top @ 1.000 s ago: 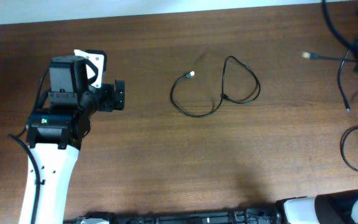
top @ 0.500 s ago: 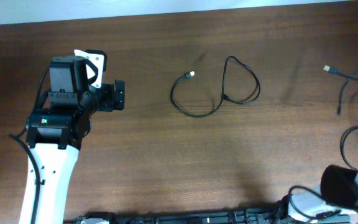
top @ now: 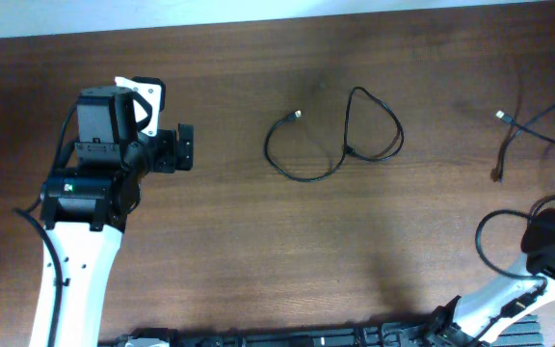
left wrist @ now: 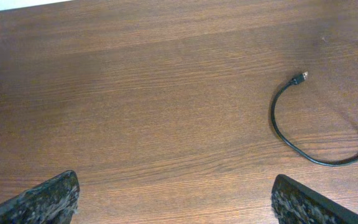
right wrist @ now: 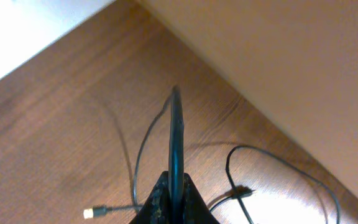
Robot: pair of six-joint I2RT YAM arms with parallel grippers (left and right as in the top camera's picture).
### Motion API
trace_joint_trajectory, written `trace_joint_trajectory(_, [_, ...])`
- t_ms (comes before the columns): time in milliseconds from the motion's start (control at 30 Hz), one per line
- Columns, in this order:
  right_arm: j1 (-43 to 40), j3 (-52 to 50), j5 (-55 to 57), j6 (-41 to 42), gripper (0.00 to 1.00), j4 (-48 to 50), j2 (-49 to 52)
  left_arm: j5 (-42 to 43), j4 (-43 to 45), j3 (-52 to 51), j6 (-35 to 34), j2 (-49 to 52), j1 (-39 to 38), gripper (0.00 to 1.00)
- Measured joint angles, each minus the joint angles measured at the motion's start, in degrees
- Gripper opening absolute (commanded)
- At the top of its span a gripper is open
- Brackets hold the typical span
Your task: Untangle cables
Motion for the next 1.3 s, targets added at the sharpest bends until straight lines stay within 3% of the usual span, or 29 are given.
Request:
trace_joint_trajectory(67, [-0.92, 0.00, -0.70, -0.11, 0.21, 0.00, 1.66, 0.00, 0.00, 0.00, 0.00, 0.00, 0.00, 0.99])
trace_joint_trajectory(133, [-2.12, 0.00, -1.31, 0.48, 0.81, 0.00, 3.50, 0.00, 0.00, 0.00, 0.00, 0.00, 0.00, 0.99])
trace_joint_trajectory(167, [-2.67, 0.00, -1.51, 1.05, 0.94, -0.02, 4.17, -0.02, 0.00, 0.00, 0.00, 0.00, 0.00, 0.99])
trace_joint_trajectory(500, [-3.69, 0.00, -6.62, 1.27, 0.96, -5.95, 5.09, 0.00, 0.00, 0.00, 0.00, 0.00, 0.00, 0.99])
trace_joint_trajectory(800, [-2.54, 0.00, -25.57, -9.42, 0.99, -12.37, 5.09, 0.00, 0.00, 0.00, 0.00, 0.00, 0.00, 0.99])
trace_joint_trajectory(1300, [17.59, 0.00, -34.23, -12.35, 0.99, -15.21, 5.09, 0.00, 0.00, 0.00, 0.00, 0.00, 0.00, 0.99])
